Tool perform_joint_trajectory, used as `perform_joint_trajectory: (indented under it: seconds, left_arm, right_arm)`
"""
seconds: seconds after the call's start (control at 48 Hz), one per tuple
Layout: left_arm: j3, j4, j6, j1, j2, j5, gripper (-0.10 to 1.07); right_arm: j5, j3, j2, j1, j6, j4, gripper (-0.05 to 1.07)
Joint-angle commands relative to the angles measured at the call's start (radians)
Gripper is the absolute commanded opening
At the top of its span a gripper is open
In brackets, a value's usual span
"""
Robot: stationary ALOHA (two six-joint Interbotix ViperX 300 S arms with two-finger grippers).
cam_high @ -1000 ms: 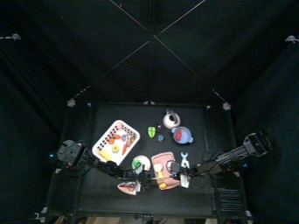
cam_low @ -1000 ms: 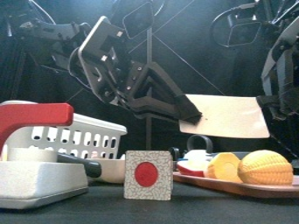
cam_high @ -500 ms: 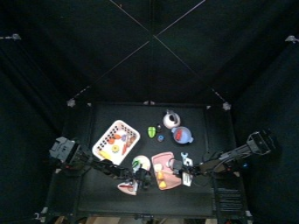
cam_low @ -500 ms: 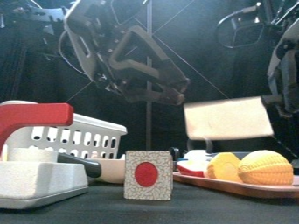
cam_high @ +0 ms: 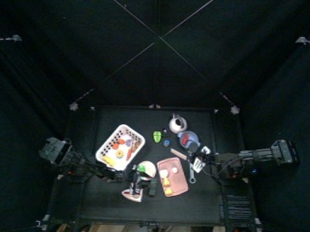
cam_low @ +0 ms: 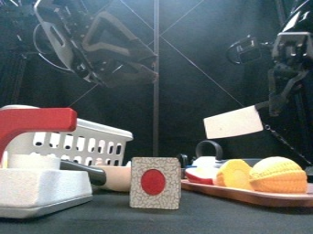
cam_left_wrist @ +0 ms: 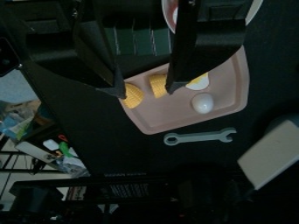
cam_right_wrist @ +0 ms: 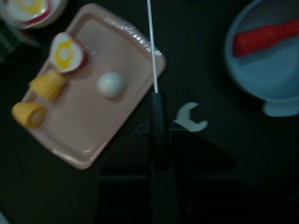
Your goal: Put cleaver in bowl
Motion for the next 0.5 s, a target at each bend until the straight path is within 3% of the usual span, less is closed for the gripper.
perform_joint_trajectory:
  seconds: [0.0, 0.188, 0.479]
  left_arm:
    - [-0.008, 0.0, 0.002, -0.005, -0.012, -0.011, 0.8]
    - [-0.008, 0.0, 0.002, -0.006, -0.011, -0.011, 0.8]
    - [-0.006, 0.0, 0.002, -0.005, -0.011, -0.011, 0.8]
  right_arm:
    - [0.002, 0.008, -0.012, -0.083, -0.003, -0.017, 0.43]
    - [-0.02, 0.074, -0.009, -0.215, -0.006, -0.017, 0.44]
    - [-0.158, 0.138, -0.012, -0.264, -0.008, -0.031, 0.47]
